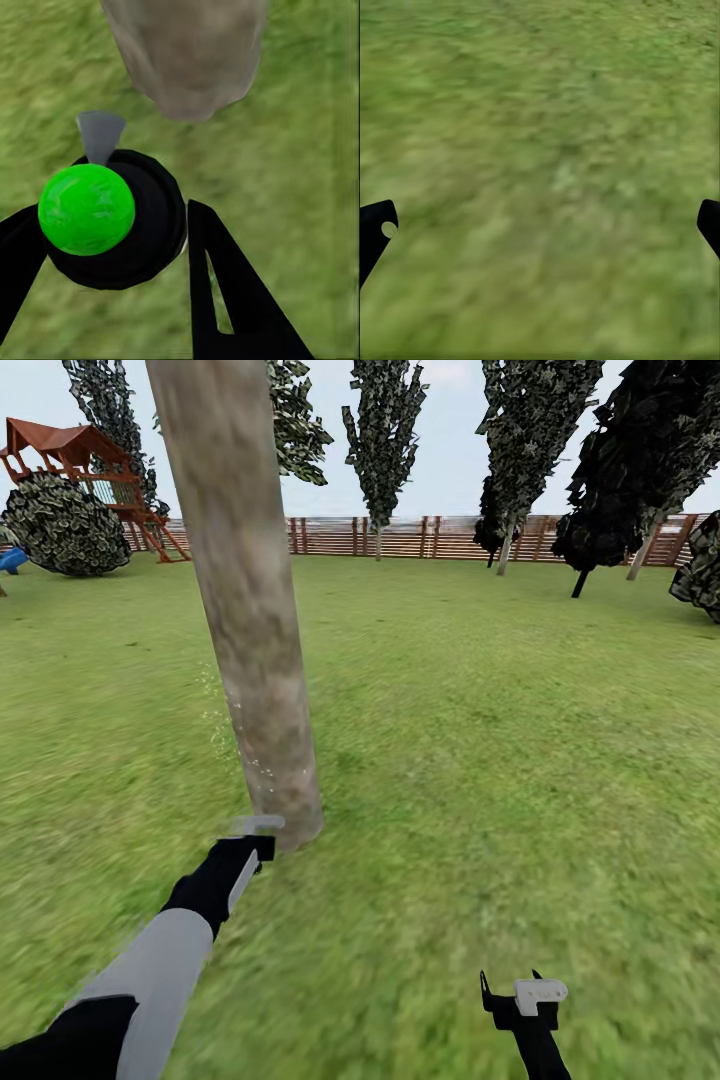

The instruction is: In the garden, pick up the pesticide atomizer on the floor and spray pesticide onto both trees until each tree trunk is fully covered.

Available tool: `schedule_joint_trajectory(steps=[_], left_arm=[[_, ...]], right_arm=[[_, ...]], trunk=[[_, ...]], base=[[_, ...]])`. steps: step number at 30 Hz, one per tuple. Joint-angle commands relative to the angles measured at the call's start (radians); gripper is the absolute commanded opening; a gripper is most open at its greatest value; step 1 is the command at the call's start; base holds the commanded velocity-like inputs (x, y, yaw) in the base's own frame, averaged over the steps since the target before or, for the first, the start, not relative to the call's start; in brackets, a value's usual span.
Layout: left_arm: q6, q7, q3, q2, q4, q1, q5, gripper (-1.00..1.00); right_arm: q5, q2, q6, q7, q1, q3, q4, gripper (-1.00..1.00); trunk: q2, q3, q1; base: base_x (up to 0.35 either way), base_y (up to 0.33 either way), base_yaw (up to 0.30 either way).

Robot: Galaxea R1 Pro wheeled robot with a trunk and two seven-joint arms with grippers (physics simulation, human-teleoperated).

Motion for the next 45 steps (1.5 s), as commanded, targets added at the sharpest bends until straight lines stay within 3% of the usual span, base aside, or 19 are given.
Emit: schedule_joint_trajectory(steps=[1, 3, 4, 6, 9, 11, 13, 16, 19, 21, 23, 24, 26, 28, 30, 34, 38, 41, 45], left_arm=[[0.002, 0.000, 0.000, -0.011, -0.001, -0.001, -0.013, -1.00], [0.003, -0.001, 0.002, -0.006, 0.000, -0.001, -0.011, -1.00], [0.004, -0.003, 0.007, 0.036, 0.000, -0.001, -0.008, -1.00], [0.013, -0.006, 0.010, 0.091, 0.000, -0.003, -0.006, -1.00], [0.034, -0.027, 0.005, 0.114, -0.002, -0.006, -0.008, -1.00], [0.035, -0.029, 0.003, 0.106, -0.002, -0.005, -0.008, -1.00], [0.036, -0.030, 0.003, 0.076, -0.002, -0.007, -0.009, -1.00], [0.045, -0.031, 0.000, 0.000, -0.003, -0.011, -0.011, -1.00], [0.079, -0.030, -0.001, -0.037, -0.039, -0.017, -0.014, -1.00], [0.121, -0.030, 0.001, -0.026, -0.092, -0.019, -0.016, -1.00], [0.156, -0.030, 0.004, 0.004, -0.133, -0.017, -0.017, -1.00], [0.167, -0.028, 0.007, 0.040, -0.148, -0.016, -0.014, -1.00], [0.174, -0.025, 0.006, 0.065, -0.158, -0.013, -0.011, -1.00], [0.175, -0.024, 0.003, 0.059, -0.162, -0.013, -0.011, -1.00], [0.177, -0.022, -0.001, -0.009, -0.163, -0.017, -0.014, -1.00], [0.191, -0.021, -0.053, -0.046, -0.178, -0.022, -0.015, -1.00], [0.240, -0.021, -0.063, -0.035, -0.256, -0.018, -0.018, -1.00], [0.291, -0.022, -0.054, 0.019, -0.357, -0.018, -0.013, -1.00], [0.305, -0.022, -0.060, 0.011, -0.409, -0.017, -0.008, -1.00]], right_arm=[[0.000, 0.000, 0.000, 0.000, 0.000, 0.000, 0.000, 1.00], [0.000, 0.000, 0.000, 0.000, 0.000, 0.000, 0.000, 1.00], [0.000, 0.000, 0.000, 0.000, 0.000, 0.000, 0.000, 1.00], [0.000, 0.000, 0.000, 0.000, 0.000, 0.000, 0.000, 1.00], [0.001, 0.000, 0.000, 0.000, 0.000, 0.000, 0.000, 1.00], [0.001, 0.000, 0.000, 0.000, 0.000, 0.000, 0.000, 1.00], [0.002, 0.000, 0.000, 0.000, 0.000, 0.000, 0.000, 1.00], [0.002, 0.000, 0.000, 0.000, 0.001, 0.000, 0.000, 1.00], [0.002, 0.000, 0.000, 0.000, 0.001, 0.000, 0.000, 1.00], [0.002, 0.000, 0.000, 0.000, 0.001, 0.000, 0.000, 1.00], [0.002, 0.000, 0.000, 0.000, 0.002, 0.000, 0.000, 1.00], [0.002, 0.000, 0.000, 0.000, 0.002, 0.000, 0.000, 1.00], [0.002, 0.000, 0.000, 0.000, 0.002, 0.000, 0.000, 1.00], [0.002, 0.000, -0.001, 0.000, 0.002, 0.000, 0.000, 1.00], [0.002, 0.000, -0.001, 0.000, 0.002, 0.000, 0.000, 1.00], [0.002, 0.000, 0.000, 0.000, 0.002, 0.000, 0.000, 1.00], [0.002, 0.000, 0.000, 0.000, 0.002, 0.000, 0.000, 1.00], [0.002, 0.000, 0.000, 0.000, 0.002, 0.000, 0.000, 1.00], [0.002, 0.000, 0.000, 0.000, 0.002, 0.000, 0.000, 1.00]], trunk=[[0.000, 0.000, 0.000], [0.000, 0.000, 0.000], [0.000, 0.000, 0.000], [0.000, 0.000, 0.000], [0.000, 0.000, 0.000], [0.000, 0.000, 0.000], [0.000, 0.000, 0.000], [0.000, 0.000, 0.000], [0.000, 0.000, 0.000], [0.000, 0.000, 0.000], [0.000, 0.000, 0.000], [0.000, 0.000, 0.000], [0.000, 0.000, 0.000], [0.000, 0.000, 0.000], [0.000, 0.000, 0.000], [0.000, 0.000, 0.000], [0.000, 0.000, 0.000], [0.000, 0.000, 0.000], [0.000, 0.000, 0.000]], base=[[0.000, 0.000, 0.000], [0.000, 0.000, 0.000], [0.000, 0.000, 0.000], [0.000, 0.000, 0.000], [-0.026, 0.000, 0.000], [-0.211, 0.000, 0.000], [-0.212, 0.000, 0.000], [-0.038, 0.000, 0.000], [-0.006, 0.000, 0.000], [0.000, 0.000, 0.000], [0.000, 0.000, 0.000], [0.000, 0.000, 0.000], [-0.165, 0.000, 0.000], [-0.289, 0.000, 0.000], [-0.328, 0.000, 0.000], [-0.142, 0.000, 0.000], [-0.010, 0.000, 0.000], [0.000, 0.000, 0.000], [0.000, 0.000, 0.000]])
